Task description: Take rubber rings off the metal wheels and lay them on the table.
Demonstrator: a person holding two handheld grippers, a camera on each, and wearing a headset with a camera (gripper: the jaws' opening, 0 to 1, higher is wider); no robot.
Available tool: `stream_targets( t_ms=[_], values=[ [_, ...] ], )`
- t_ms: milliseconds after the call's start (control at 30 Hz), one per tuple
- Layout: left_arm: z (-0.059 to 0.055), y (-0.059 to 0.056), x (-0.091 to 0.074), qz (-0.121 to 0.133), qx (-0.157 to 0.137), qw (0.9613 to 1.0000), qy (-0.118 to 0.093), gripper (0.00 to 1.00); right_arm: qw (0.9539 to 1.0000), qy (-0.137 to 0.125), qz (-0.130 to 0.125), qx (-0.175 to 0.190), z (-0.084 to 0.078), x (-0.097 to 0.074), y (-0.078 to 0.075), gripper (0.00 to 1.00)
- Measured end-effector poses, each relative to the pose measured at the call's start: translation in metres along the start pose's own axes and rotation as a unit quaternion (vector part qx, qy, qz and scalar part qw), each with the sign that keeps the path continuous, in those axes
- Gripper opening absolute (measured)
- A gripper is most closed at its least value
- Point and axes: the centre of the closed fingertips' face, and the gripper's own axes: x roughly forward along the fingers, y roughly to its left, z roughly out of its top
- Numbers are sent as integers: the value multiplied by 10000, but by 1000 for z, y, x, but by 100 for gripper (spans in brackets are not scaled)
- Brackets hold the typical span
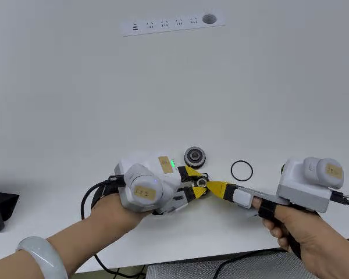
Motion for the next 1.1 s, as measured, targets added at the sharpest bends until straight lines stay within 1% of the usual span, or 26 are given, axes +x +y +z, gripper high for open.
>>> stream_targets(
  t_ms=[33,100,133,167,233,367,467,700,1100],
  values=[
    [0,0,0,-1,4,10000,0,13,10000,17,46,-4,0,0,2,2],
    [0,0,0,-2,1,10000,0,13,9996,-79,256,81,3,-1,11,2],
    [0,0,0,-2,0,10000,-5,13,9999,-40,147,19,2,-2,9,2],
    [0,0,0,-2,3,10000,-5,13,9999,-40,125,-43,2,-2,8,2],
    [0,0,0,-2,11,10000,0,13,9999,-76,108,60,2,-2,4,2],
    [0,0,0,-4,30,10000,8,13,9999,-104,-77,74,4,-4,-5,2],
    [0,0,0,-3,46,10000,-2,13,9998,-103,-146,83,4,-5,-8,2],
    [0,0,0,-4,72,10000,-11,13,9996,-87,-255,67,2,-3,-11,2],
    [1,1,1,-27,32,10000,-77,14,9995,-63,-290,78,1,-3,-13,2]
  ],
)
